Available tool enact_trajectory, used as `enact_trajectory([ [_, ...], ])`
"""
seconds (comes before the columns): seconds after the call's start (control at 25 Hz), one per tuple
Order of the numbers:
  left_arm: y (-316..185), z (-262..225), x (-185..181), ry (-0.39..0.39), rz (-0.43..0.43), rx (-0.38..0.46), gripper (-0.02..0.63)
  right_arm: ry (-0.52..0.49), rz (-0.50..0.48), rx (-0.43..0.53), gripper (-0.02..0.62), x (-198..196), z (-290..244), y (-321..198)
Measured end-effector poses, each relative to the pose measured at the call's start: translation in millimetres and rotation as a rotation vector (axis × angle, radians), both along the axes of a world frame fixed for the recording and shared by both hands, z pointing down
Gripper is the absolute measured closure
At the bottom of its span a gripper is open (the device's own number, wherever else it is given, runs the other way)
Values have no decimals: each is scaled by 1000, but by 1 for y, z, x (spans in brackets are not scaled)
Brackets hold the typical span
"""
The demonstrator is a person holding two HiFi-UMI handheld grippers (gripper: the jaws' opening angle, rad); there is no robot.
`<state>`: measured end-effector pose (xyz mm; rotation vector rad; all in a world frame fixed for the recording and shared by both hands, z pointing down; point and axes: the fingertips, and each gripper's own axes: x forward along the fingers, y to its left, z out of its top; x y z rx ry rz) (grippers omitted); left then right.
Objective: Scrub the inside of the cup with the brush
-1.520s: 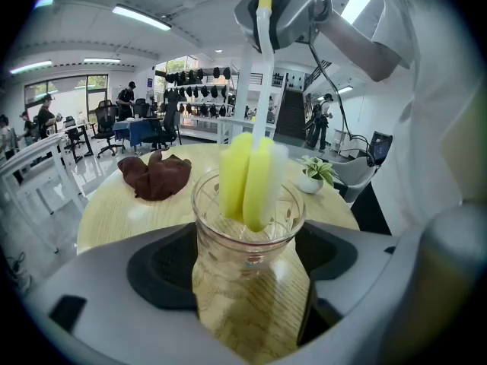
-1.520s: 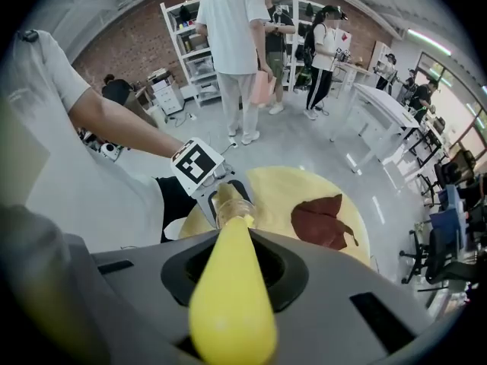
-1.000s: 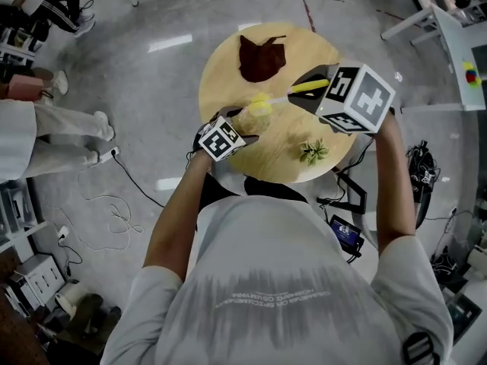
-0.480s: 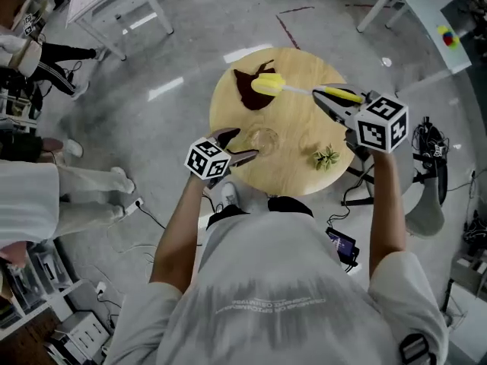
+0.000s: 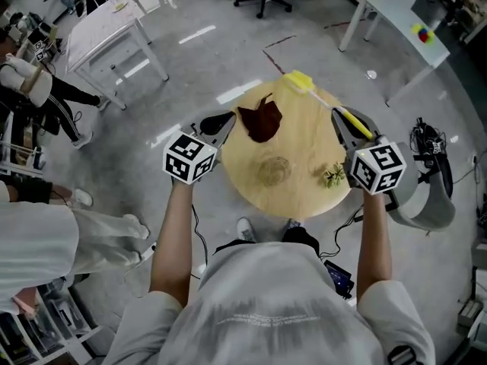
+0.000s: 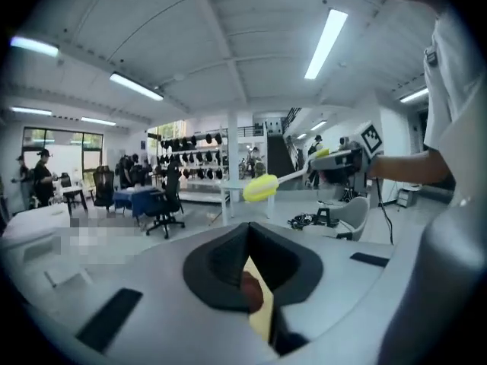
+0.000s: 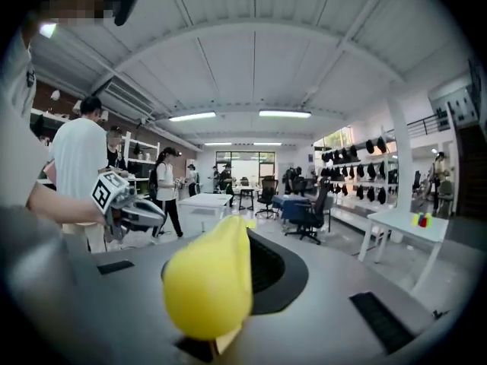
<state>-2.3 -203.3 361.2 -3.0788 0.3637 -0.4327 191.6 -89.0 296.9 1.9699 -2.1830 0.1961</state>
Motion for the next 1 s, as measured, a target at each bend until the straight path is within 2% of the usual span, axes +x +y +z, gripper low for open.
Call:
enact_trajectory([
  [0.12, -3, -67, 3, 60, 21, 99, 589, 52, 19, 55, 537, 4, -28, 7],
  [0.24, -4, -119, 10, 84, -10, 222, 589, 87, 20, 102, 538, 13, -57, 13],
  [0.32, -5, -145, 18, 108, -43, 265, 589, 107, 9, 121, 537, 19, -72, 17],
  [0.44, 2, -165, 26, 128, -91, 283, 588, 112, -18, 122, 538, 22, -83, 29],
  [0.64, 10, -184, 44, 116, -146, 338, 588, 128, -51, 147, 537, 33, -105, 32],
  [0.84, 18, -197, 58, 107, -166, 376, 588, 128, -70, 145, 538, 42, -112, 29],
  [1.0, 16, -200, 55, 103, -173, 386, 587, 130, -81, 142, 538, 36, -112, 24],
])
